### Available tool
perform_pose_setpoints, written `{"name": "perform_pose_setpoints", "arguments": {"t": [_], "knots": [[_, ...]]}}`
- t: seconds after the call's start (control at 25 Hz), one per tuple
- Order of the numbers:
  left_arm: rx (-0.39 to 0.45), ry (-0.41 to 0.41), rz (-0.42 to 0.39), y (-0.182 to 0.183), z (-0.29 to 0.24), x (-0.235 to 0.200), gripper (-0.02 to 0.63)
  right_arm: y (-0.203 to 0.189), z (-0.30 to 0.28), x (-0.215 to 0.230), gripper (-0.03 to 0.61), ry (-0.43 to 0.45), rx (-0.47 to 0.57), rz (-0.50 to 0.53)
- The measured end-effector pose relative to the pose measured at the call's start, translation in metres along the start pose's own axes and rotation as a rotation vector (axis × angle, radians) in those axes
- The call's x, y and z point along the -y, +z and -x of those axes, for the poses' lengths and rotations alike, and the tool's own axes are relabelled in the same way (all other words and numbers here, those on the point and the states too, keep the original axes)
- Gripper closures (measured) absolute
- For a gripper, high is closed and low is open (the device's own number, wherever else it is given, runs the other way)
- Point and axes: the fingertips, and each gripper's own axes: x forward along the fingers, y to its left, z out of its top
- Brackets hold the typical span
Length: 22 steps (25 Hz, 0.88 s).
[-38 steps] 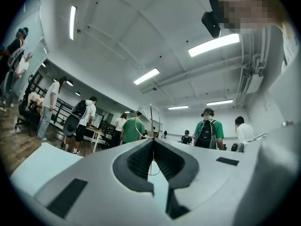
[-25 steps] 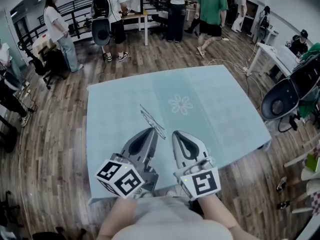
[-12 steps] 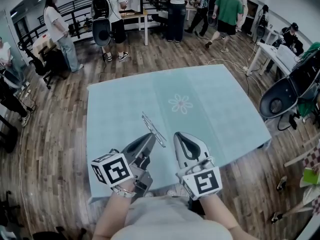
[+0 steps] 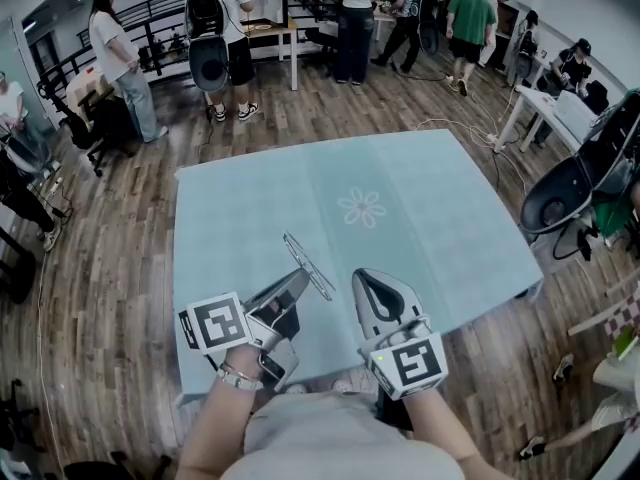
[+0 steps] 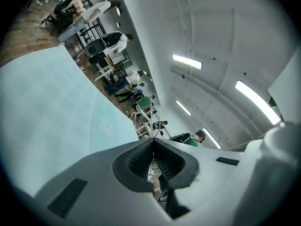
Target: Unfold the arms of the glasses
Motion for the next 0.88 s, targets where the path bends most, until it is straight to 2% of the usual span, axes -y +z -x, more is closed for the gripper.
{"name": "perform_pose_setpoints", "arguments": {"t": [0.2, 0.32, 0.52, 0.56, 0.6, 0.68, 0.88], "knots": [[-0.036, -0.006, 0.048, 0.002, -0.002, -0.003, 0.603, -0.009, -0.003, -0.003, 0.571, 0.057, -0.04, 0.025], [-0.036, -0.041, 0.1, 0.001, -0.004, 0.0, 0.603, -0.022, -0.002, -0.006, 0.571, 0.105, -0.087, 0.056], [-0.037, -0.063, 0.132, 0.002, -0.005, 0.006, 0.603, -0.037, -0.001, -0.011, 0.563, 0.189, -0.147, 0.007], [-0.037, -0.066, 0.135, 0.003, -0.005, 0.006, 0.603, -0.041, -0.001, -0.014, 0.518, 0.211, -0.162, 0.003], [-0.036, -0.066, 0.136, 0.004, -0.005, 0.006, 0.603, -0.046, -0.002, -0.016, 0.445, 0.23, -0.18, 0.006], [-0.035, -0.064, 0.137, 0.006, -0.006, 0.005, 0.603, -0.053, -0.005, -0.02, 0.416, 0.25, -0.216, 0.026], [-0.031, -0.062, 0.143, 0.014, -0.008, 0.005, 0.603, -0.06, -0.012, -0.024, 0.456, 0.255, -0.243, 0.061]]}}
